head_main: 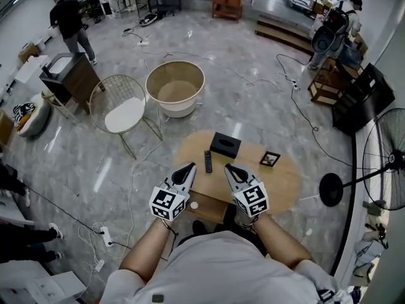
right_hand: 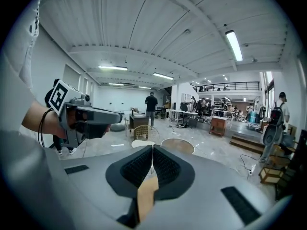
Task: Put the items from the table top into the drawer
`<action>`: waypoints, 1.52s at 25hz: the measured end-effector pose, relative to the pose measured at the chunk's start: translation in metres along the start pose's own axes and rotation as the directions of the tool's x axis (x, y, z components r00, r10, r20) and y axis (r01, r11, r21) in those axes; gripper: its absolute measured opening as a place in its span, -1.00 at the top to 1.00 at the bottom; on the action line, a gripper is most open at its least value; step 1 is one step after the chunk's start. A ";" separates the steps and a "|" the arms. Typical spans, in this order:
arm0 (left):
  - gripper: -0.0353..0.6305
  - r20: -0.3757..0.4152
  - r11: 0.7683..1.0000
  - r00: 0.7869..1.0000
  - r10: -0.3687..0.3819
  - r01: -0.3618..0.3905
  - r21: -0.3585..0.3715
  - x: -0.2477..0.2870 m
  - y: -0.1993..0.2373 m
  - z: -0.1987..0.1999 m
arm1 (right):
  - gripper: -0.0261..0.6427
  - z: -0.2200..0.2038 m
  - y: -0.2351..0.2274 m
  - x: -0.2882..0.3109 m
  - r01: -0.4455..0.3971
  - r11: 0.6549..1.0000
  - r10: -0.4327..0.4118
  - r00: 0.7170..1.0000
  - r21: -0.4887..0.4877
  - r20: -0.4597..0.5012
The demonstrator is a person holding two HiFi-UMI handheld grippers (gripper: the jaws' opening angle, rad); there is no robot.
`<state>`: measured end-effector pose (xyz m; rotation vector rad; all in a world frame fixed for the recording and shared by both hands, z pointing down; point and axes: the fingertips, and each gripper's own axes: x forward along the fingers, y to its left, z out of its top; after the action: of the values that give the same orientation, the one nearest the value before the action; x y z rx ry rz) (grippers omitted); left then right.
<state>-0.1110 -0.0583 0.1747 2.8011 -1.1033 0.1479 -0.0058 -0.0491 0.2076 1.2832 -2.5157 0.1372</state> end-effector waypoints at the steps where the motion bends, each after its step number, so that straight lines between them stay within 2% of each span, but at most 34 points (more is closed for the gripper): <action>1: 0.87 -0.007 1.000 1.000 0.006 -0.006 -0.006 0.001 0.004 -0.005 | 0.83 -0.005 -0.003 0.004 0.002 1.000 -0.002 1.000 0.008 -0.006; 8: 0.87 -0.075 0.999 0.997 0.032 -0.034 -0.022 0.032 0.028 -0.036 | 0.83 -0.042 -0.049 0.047 0.018 0.997 -0.013 0.998 0.076 -0.059; 12: 0.87 -0.144 0.996 0.988 0.048 -0.059 -0.074 0.052 0.037 -0.075 | 0.83 -0.091 -0.073 0.072 0.009 0.986 0.014 0.990 0.166 -0.138; 18: 0.87 -0.203 0.990 0.977 0.070 -0.092 -0.103 0.101 0.077 -0.137 | 0.81 -0.161 -0.111 0.143 0.000 0.972 0.051 0.977 0.237 -0.208; 21: 0.87 -0.232 0.985 0.969 0.084 -0.116 -0.125 0.118 0.100 -0.175 | 0.65 -0.205 -0.114 0.178 -0.007 0.965 0.076 0.965 0.264 -0.252; 26: 0.87 -0.290 0.971 0.952 0.100 -0.157 -0.183 0.135 0.132 -0.256 | 0.49 -0.292 -0.103 0.236 -0.002 0.949 0.113 0.935 0.315 -0.335; 31: 0.87 -0.335 0.959 0.937 0.097 -0.178 -0.222 0.145 0.153 -0.329 | 0.42 -0.371 -0.097 0.278 0.027 0.934 0.125 0.910 0.357 -0.395; 38: 0.87 -0.367 0.943 0.925 0.096 -0.202 -0.263 0.156 0.169 -0.412 | 0.38 -0.472 -0.095 0.330 0.064 0.928 0.126 0.874 0.367 -0.470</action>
<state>-0.1312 -0.2226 0.6163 2.3085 -1.1406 0.4389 -0.0010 -0.2549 0.7540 1.1476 -2.1228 0.8742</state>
